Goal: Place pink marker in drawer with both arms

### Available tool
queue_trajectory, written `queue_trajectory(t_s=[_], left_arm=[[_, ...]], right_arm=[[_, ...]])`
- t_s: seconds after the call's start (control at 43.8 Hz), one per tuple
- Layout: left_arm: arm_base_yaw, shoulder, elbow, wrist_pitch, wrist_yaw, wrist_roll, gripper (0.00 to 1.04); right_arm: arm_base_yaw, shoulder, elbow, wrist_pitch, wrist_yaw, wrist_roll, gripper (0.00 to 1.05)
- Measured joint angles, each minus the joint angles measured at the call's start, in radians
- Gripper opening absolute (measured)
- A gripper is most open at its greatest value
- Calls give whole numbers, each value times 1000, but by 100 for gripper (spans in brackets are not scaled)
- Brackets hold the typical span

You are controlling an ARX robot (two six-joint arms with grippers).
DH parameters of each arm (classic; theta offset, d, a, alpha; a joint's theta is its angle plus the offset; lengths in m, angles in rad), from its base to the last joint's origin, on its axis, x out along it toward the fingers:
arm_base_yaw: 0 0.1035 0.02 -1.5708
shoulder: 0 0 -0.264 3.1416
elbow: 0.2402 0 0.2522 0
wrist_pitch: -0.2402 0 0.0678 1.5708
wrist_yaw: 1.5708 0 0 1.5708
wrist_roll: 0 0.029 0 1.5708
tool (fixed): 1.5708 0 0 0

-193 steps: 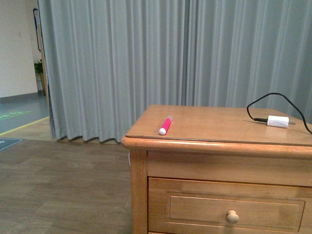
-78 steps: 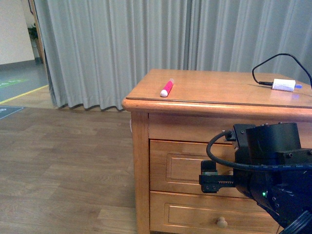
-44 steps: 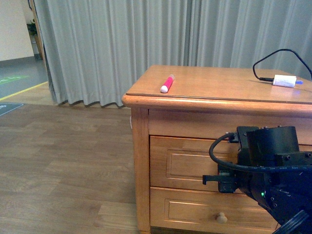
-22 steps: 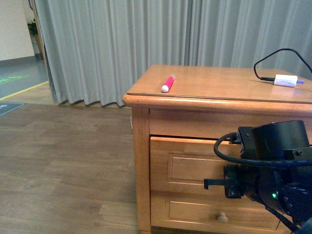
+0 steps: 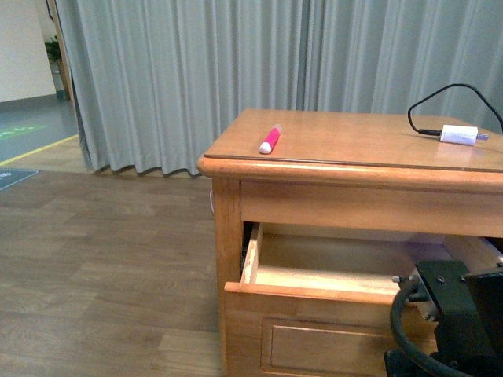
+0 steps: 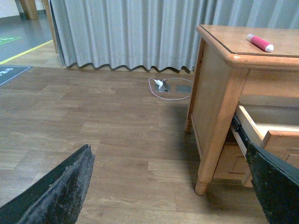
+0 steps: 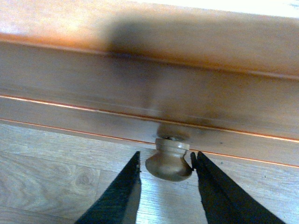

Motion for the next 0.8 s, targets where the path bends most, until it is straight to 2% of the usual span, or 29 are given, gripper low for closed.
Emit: queue_trajectory(t_s=[0.046, 0.183, 0.411, 0.617, 0.799], left_arm=[[0, 0, 0, 0, 0, 0, 99], [0, 0, 0, 0, 0, 0, 99], [0, 0, 0, 0, 0, 0, 99], [0, 0, 0, 0, 0, 0, 99], [0, 0, 0, 0, 0, 0, 99]], right_arm=[[2, -34, -26, -5, 0, 17, 47], [4, -146, -80, -45, 0, 38, 65], [-6, -468, -151, -219, -10, 61, 98], [-60, -820, -126, -467, -23, 28, 96], [-72, -908, -93, -591, -21, -28, 96]])
